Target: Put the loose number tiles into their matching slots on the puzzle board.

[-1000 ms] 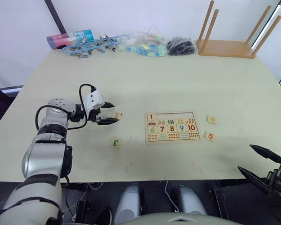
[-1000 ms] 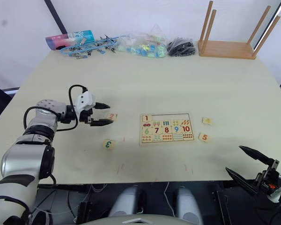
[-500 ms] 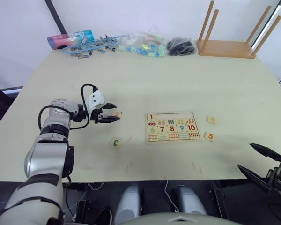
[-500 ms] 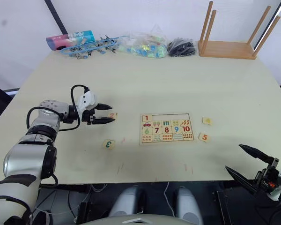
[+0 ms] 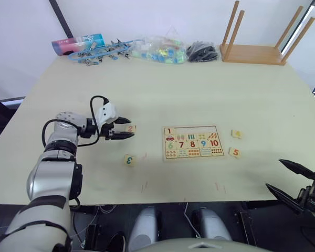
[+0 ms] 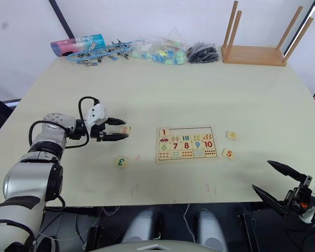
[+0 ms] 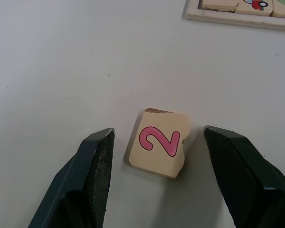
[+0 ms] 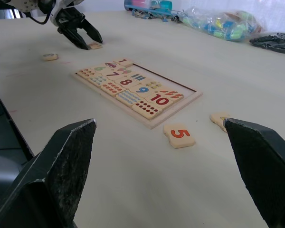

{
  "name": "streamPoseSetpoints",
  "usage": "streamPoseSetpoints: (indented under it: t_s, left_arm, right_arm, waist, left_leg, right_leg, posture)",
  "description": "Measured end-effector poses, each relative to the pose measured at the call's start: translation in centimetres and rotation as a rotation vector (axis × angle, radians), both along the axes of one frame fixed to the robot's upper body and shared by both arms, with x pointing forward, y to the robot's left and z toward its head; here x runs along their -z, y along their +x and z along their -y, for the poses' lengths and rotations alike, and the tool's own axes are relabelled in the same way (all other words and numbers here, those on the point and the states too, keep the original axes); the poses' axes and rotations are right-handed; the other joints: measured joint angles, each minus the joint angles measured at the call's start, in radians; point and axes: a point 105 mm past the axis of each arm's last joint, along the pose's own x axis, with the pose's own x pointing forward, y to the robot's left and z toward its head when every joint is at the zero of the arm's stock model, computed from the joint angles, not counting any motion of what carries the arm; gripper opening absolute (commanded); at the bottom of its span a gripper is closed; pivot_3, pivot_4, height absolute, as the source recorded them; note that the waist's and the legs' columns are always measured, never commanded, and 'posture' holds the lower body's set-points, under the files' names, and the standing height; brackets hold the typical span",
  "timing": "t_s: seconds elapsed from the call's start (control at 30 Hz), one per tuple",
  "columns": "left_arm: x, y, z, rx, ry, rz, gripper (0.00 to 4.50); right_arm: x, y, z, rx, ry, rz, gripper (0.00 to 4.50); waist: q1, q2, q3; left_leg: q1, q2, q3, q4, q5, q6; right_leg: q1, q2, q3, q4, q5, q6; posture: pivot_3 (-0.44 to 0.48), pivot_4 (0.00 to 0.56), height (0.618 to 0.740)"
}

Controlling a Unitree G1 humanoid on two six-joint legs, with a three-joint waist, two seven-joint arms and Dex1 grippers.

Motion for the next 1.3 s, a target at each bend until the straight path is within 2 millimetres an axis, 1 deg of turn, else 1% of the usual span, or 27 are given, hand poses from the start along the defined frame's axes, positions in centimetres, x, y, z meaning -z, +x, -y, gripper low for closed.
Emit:
streamPoseSetpoints:
  t_s: [0.4, 0.8, 0.87, 0.9, 0.93, 1.0, 1.03, 1.3]
  left_arm:
    - [0.1, -0.9, -0.3, 0.042, -0.007, -0.049, 3.21]
    - [0.2, -1.0, -0.4, 0.038, -0.015, -0.055, 3.21]
    - [0.2, -1.0, -0.4, 0.038, -0.015, -0.055, 2.63]
    - [0.2, -0.9, -0.4, 0.035, -0.014, -0.053, 2.46]
    - [0.2, -0.9, -0.5, 0.032, -0.013, -0.052, 2.11]
    - [0.2, -0.9, -0.5, 0.032, -0.012, -0.051, 1.08]
    - [0.1, -0.9, -0.5, 0.032, -0.012, -0.051, 1.03]
    - [0.1, -0.9, -0.5, 0.034, -0.012, -0.052, 1.03]
  right_arm:
    - [0.0, 0.2, -0.2, -0.002, 0.004, 0.0, 4.5]
    - [0.0, 0.3, -0.4, 0.003, 0.011, -0.009, 4.5]
    - [0.0, 0.4, -0.4, -0.001, 0.009, -0.009, 4.5]
    - [-0.1, 0.4, -0.4, -0.002, 0.007, -0.009, 4.5]
    - [-0.1, 0.4, -0.4, -0.003, 0.006, -0.008, 4.5]
    - [-0.1, 0.4, -0.4, -0.003, 0.006, -0.008, 4.5]
    - [-0.1, 0.4, -0.5, -0.004, 0.006, -0.008, 4.5]
    - [-0.4, 0.2, -0.8, -0.018, 0.002, -0.004, 4.5]
  waist:
    - [0.0, 0.0, 0.0]
    - [0.0, 0.0, 0.0]
    - [0.0, 0.0, 0.0]
    - [0.0, 0.0, 0.0]
    - [-0.001, 0.0, 0.0]
    - [-0.001, 0.0, 0.0]
    - [-0.001, 0.0, 0.0]
    - [0.0, 0.0, 0.0]
  left_leg:
    - [0.0, 0.0, 0.0, 0.0, 0.0, 0.0]
    - [0.0, 0.0, 0.0, 0.0, 0.0, 0.0]
    - [0.0, 0.0, 0.0, 0.0, 0.0, 0.0]
    - [0.0, 0.0, 0.0, 0.0, 0.0, 0.0]
    - [0.0, 0.0, 0.0, 0.0, 0.0, 0.0]
    - [0.0, 0.0, 0.0, 0.0, 0.0, 0.0]
    - [0.0, 0.0, 0.0, 0.0, 0.0, 0.0]
    - [0.0, 0.0, 0.0, 0.0, 0.0, 0.0]
  right_leg:
    - [0.0, 0.0, 0.0, 0.0, 0.0, 0.0]
    - [0.0, 0.0, 0.0, 0.0, 0.0, 0.0]
    - [0.0, 0.0, 0.0, 0.0, 0.0, 0.0]
    - [0.0, 0.0, 0.0, 0.0, 0.0, 0.0]
    - [0.0, 0.0, 0.0, 0.0, 0.0, 0.0]
    - [0.0, 0.0, 0.0, 0.0, 0.0, 0.0]
    - [0.0, 0.0, 0.0, 0.0, 0.0, 0.0]
    - [0.0, 0.0, 0.0, 0.0, 0.0, 0.0]
  posture:
    - [0.0, 0.15, 0.737]
    - [0.0, 0.15, 0.737]
    - [0.0, 0.15, 0.737]
    - [0.0, 0.15, 0.737]
    - [0.0, 0.15, 0.737]
    - [0.0, 0.15, 0.737]
    - [0.0, 0.15, 0.737]
    - [0.0, 0.15, 0.737]
